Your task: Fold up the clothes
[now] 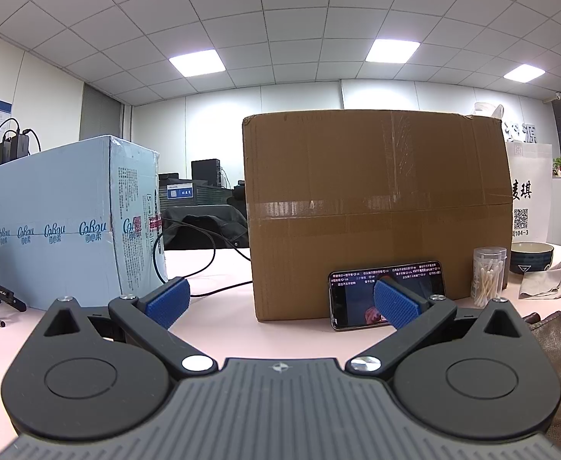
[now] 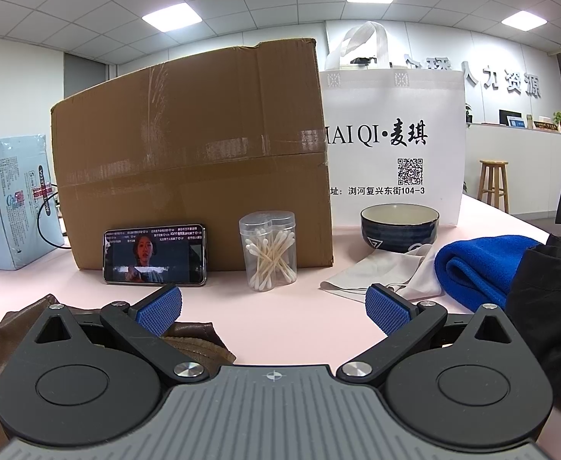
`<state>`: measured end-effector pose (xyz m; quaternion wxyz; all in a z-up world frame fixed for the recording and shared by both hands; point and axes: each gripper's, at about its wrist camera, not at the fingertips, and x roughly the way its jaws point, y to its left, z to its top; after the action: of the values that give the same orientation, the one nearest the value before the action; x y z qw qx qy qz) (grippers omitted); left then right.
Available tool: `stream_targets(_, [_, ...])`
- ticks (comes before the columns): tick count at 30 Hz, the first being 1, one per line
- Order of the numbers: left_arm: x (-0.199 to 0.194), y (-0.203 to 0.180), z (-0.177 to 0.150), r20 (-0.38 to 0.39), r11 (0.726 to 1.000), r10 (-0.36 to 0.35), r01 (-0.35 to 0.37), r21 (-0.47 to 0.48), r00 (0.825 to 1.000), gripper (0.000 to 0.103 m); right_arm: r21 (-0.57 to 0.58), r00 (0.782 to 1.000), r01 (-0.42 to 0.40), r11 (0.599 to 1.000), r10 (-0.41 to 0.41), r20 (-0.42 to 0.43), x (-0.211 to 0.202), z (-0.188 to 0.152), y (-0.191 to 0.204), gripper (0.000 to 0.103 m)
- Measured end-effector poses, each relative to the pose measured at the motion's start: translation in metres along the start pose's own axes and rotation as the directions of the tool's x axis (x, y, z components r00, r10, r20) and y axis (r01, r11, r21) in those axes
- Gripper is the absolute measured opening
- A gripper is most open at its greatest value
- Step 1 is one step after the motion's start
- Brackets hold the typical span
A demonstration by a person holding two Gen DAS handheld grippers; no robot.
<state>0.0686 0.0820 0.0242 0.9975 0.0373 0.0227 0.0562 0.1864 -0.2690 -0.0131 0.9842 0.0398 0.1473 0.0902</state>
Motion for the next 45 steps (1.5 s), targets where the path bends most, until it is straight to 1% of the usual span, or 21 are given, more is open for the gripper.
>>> stream_targets(45, [0.0,-0.0008,-0.0008,0.001,1.0,0.0,0.0,0.002,1.0,0.103,0.001,1.0,-0.002,1.0,0.002,0.002,-0.0003,-0.0002,-0.0012,0.103])
